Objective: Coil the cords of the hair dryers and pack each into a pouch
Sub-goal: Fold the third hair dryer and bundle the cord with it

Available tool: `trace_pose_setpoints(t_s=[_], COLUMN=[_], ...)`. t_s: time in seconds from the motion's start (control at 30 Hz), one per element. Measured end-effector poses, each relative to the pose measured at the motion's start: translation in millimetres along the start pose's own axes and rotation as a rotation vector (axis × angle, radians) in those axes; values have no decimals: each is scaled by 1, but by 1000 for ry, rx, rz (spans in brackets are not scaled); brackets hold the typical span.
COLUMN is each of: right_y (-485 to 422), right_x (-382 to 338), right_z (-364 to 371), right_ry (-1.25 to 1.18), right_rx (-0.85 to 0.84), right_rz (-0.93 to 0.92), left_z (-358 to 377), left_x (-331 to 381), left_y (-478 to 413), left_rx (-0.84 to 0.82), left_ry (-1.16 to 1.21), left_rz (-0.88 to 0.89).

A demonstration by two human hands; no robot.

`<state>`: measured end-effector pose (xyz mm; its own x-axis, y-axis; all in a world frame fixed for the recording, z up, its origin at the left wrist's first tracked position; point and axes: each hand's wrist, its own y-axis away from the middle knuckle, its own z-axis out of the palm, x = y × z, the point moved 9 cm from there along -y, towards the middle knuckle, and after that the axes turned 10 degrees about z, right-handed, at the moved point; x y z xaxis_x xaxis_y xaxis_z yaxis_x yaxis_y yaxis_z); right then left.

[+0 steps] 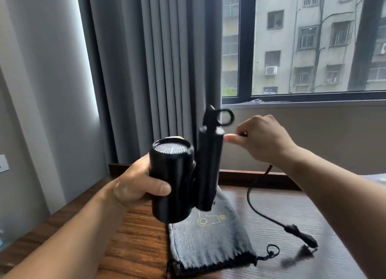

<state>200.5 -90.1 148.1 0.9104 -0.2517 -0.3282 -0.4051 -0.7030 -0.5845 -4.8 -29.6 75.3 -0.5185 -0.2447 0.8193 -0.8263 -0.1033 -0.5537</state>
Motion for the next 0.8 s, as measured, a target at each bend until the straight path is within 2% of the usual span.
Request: trace_pose_setpoints(t_s=[0.03,0.17,0.23,0.33,0.4,0.47,0.6,0.7,0.8], right_y=[1,29,47,63,66,65,49,31,15], right_x=[0,-15,-30,-43,-44,-44,-40,-38,-39], right_z=[8,46,63,75,72,60,17,-7,-28], right_ry=[-3,3,-30,-77,-46,20,134,170,193], right_rx=[-32,-187,-251,-373,-422,-405,-248,-192,-107], right_rz=[5,-65,-148,-198,-211,-249,-327,-330,-314], left_z=[-4,-42,-68,-92,-99,-99,-98,-82,-51], left_x=[1,2,3,7,13,19,5,-12,-28], left_y=[-1,-7,-2,14,26,29,33,28,16], left_rx=[77,564,835,1094,1154,1061,774,480,202], left_ry=[37,151,106,-228,-640,-1018,-1360,-1320,-1057], left_rz=[59,210,261,251,176,132,-6,-116,-197])
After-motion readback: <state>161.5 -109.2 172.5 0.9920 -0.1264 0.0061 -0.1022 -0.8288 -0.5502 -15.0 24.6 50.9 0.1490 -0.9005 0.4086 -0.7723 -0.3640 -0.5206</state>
